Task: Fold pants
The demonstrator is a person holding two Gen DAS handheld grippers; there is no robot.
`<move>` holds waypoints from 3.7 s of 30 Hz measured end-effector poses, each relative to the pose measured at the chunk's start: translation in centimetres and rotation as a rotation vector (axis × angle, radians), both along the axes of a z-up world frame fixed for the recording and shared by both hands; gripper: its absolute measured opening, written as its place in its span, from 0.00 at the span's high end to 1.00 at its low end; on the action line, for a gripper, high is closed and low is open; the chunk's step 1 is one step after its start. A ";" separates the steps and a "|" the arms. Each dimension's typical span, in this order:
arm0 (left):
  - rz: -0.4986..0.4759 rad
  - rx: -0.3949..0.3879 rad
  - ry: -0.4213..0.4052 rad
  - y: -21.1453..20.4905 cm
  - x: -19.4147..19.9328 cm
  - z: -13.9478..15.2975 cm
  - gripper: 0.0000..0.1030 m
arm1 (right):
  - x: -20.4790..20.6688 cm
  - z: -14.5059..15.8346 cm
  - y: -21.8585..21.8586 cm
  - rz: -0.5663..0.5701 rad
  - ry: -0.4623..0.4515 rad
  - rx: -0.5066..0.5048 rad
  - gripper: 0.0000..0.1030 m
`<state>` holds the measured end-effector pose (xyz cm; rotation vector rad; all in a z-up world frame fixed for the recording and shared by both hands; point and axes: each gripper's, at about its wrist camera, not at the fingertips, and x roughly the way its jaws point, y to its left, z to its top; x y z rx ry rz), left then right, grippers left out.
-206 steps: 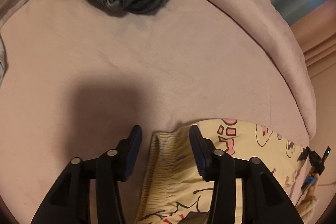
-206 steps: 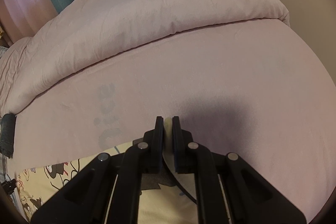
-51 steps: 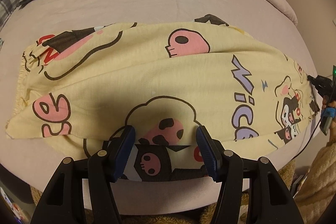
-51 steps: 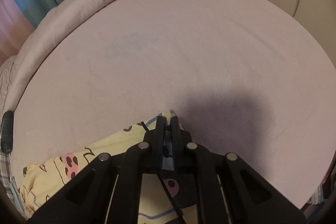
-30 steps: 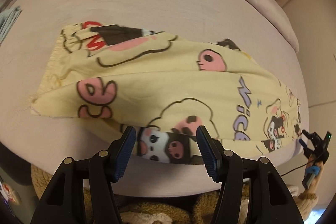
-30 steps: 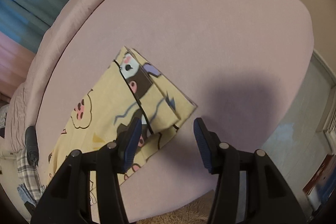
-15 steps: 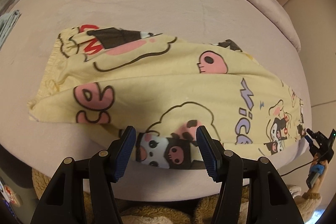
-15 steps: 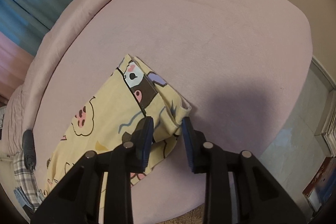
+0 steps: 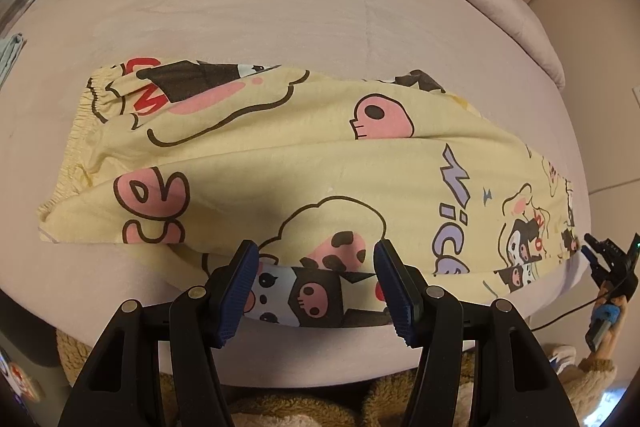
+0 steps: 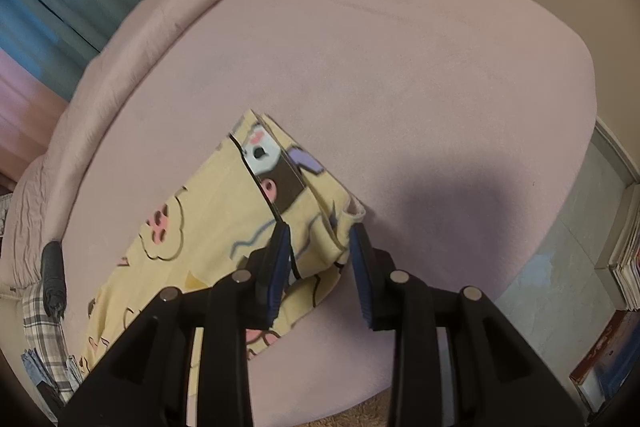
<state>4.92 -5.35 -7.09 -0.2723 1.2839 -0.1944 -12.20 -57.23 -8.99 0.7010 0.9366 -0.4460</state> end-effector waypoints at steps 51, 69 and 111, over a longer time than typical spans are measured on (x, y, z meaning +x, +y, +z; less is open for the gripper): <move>0.303 0.057 -0.033 12.3 -1.4 1.1 0.42 | 4.9 2.0 14.0 0.285 -0.001 -0.142 0.45; 0.325 -0.169 0.024 14.0 -3.3 -2.1 0.42 | 8.2 -4.0 39.4 0.914 -0.007 0.050 0.54; 0.273 0.052 -0.043 15.9 2.8 -0.3 0.83 | 12.9 -6.0 59.7 1.398 -0.108 0.057 0.75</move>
